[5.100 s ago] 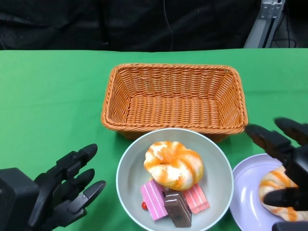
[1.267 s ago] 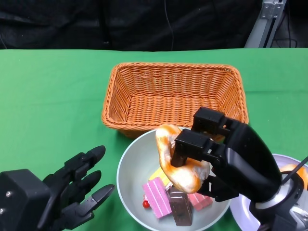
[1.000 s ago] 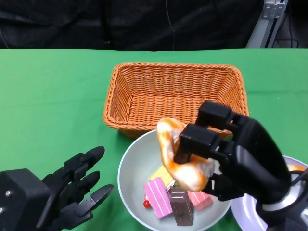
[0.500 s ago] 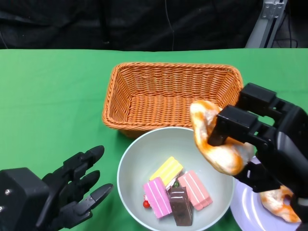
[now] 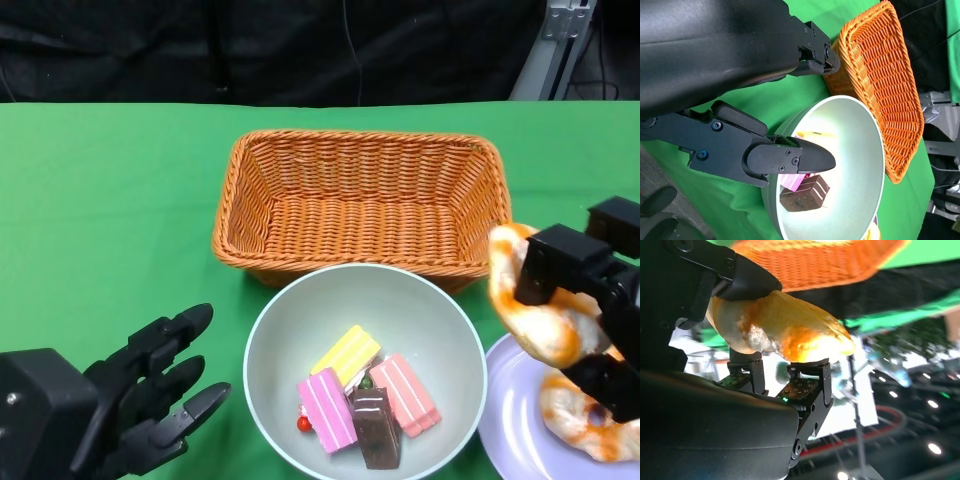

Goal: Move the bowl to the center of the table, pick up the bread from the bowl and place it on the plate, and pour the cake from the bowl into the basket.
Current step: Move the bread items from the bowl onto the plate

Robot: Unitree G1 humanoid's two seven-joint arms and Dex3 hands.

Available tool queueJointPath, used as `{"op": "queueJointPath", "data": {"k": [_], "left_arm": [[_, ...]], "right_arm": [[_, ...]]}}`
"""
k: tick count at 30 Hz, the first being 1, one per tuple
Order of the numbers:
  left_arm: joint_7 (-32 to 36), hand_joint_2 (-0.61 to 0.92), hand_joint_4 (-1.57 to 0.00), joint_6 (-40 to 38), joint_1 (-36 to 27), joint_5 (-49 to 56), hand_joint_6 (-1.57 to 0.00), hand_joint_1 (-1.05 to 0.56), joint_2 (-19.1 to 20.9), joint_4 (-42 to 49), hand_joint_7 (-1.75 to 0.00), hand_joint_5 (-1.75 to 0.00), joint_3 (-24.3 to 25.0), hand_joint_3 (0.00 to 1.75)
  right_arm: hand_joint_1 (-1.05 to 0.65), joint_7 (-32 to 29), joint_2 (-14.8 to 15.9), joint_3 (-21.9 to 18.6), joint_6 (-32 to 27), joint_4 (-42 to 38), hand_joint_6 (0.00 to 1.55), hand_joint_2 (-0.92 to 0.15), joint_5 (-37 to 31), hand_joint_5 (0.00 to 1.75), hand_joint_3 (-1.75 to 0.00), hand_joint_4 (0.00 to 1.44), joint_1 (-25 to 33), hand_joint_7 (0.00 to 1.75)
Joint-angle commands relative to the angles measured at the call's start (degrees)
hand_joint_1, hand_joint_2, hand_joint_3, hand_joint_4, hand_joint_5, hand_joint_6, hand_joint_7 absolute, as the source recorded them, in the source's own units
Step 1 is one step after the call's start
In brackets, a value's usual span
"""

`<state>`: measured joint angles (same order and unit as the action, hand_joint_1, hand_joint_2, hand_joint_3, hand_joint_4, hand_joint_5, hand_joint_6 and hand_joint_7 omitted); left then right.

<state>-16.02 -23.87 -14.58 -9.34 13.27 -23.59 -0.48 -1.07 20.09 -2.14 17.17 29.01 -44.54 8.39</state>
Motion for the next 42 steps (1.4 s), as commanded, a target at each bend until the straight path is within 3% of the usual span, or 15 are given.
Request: {"op": "queueJointPath", "data": {"k": [1,6,11,16,22,24,25,26,27,28,30,32,35,36,42], "left_arm": [[-0.8,0.92,-0.15,0.5,-0.1,-0.7,-0.2,-0.66,0.7,-0.1,0.0,-0.15,0.9,0.35],[-0.6,0.92,-0.14,0.1,-0.2,-0.7,-0.2,-0.66,0.7,-0.4,0.0,-0.14,0.9,0.35],[-0.5,0.92,-0.14,-0.5,-0.1,-0.6,-0.2,-0.64,0.7,-0.9,0.0,-0.14,0.7,0.36],[-0.4,0.92,-0.14,-0.5,-0.1,-0.7,-0.19,-0.64,0.6,-1.1,0.0,-0.14,0.7,0.36],[-0.4,0.92,-0.15,-0.1,-0.1,-0.6,-0.19,-0.65,0.5,-1.0,0.0,-0.14,0.7,0.36],[-0.3,0.92,-0.15,-0.4,-0.1,-0.5,-0.19,-0.65,0.5,-1.2,0.0,-0.14,0.7,0.35],[-0.2,0.92,-0.15,-0.5,-0.1,-0.5,-0.19,-0.65,0.5,-1.2,0.0,-0.14,0.7,0.35],[-0.2,0.92,-0.15,-0.5,-0.1,-0.5,-0.19,-0.65,0.5,-1.2,0.0,-0.14,0.7,0.35],[-0.1,0.92,-0.15,-0.8,-0.2,-0.6,-0.2,-0.65,0.4,-1.4,0.0,-0.14,0.7,0.35],[-0.1,0.92,-0.15,-0.9,-0.2,-0.6,-0.2,-0.65,0.4,-1.5,0.0,-0.14,0.8,0.35],[-0.2,0.92,-0.15,-0.8,-0.3,-0.7,-0.19,-0.65,0.5,-1.5,0.0,-0.14,0.8,0.34],[-0.5,0.92,-0.15,-0.7,-0.2,-0.8,-0.19,-0.64,0.5,-1.4,0.0,-0.14,0.9,0.35],[-0.6,0.92,-0.15,-0.5,-0.1,-0.7,-0.18,-0.64,0.7,-1.2,0.0,-0.14,0.9,0.35],[-0.6,0.92,-0.15,-0.3,-0.1,-0.6,-0.18,-0.65,0.7,-1.0,0.0,-0.14,0.9,0.35],[-0.5,0.92,-0.15,0.2,0.0,-0.4,-0.19,-0.66,0.7,-0.8,0.0,-0.14,0.8,0.34]], "right_arm": [[0.0,2.8,1.1,-1.3,-2.8,1.6,0.83,-0.19,-0.5,1.75,-1.5,1.01,1.4,1.64],[-0.03,8.6,2.1,-0.8,-6.9,2.7,0.83,-0.29,-1.7,1.75,-1.36,0.97,2.8,1.54],[-0.07,9.2,2.9,0.5,-7.4,0.6,0.87,-0.31,-4.1,1.75,-1.32,0.95,3.2,1.47],[-0.06,10.8,4.1,2.1,-7.6,-2.6,0.83,-0.29,-3.9,1.75,-1.27,0.92,3.2,1.52],[-0.09,14.1,5.7,4.1,-9.1,-4.6,0.73,-0.37,-4.7,1.75,-1.14,0.86,2.7,1.62],[-0.1,15.1,6.5,5.1,-9.4,-6.3,0.96,-0.55,-4.8,1.54,-0.85,0.9,2.7,0.81],[-0.1,15.2,6.7,5.5,-9.5,-6.7,1.06,-0.61,-4.8,1.5,-0.76,0.91,2.7,0.54],[-0.11,15.2,6.9,5.6,-9.7,-6.8,1.14,-0.64,-4.8,1.47,-0.7,0.91,2.6,0.35],[-0.14,16.3,7.6,6.3,-9.9,-7.2,1.09,-0.64,-5.5,1.41,-0.66,0.85,2.4,0.25],[-0.19,17.4,8.3,6.9,-10.1,-7.6,0.94,-0.72,-6.0,1.21,-0.44,0.76,2.3,0.13],[-0.28,20.2,9.5,7.9,-11.1,-7.5,0.73,-0.86,-7.1,0.59,-0.13,0.73,2.0,0.04],[-0.43,22.6,10.4,8.6,-12.2,-7.1,0.51,-0.91,-8.0,0.16,-0.07,0.57,1.6,0.01],[-0.49,24.4,11.1,9.2,-13.0,-6.6,0.44,-0.92,-8.8,0.06,-0.07,0.5,1.3,0.0],[-0.61,25.1,11.3,9.5,-13.3,-6.4,0.35,-0.92,-9.2,0.03,-0.09,0.38,1.2,0.0],[-0.79,29.9,11.5,9.5,-16.0,-2.6,0.22,-0.92,-8.9,0.0,-0.12,0.19,1.7,0.0]]}}
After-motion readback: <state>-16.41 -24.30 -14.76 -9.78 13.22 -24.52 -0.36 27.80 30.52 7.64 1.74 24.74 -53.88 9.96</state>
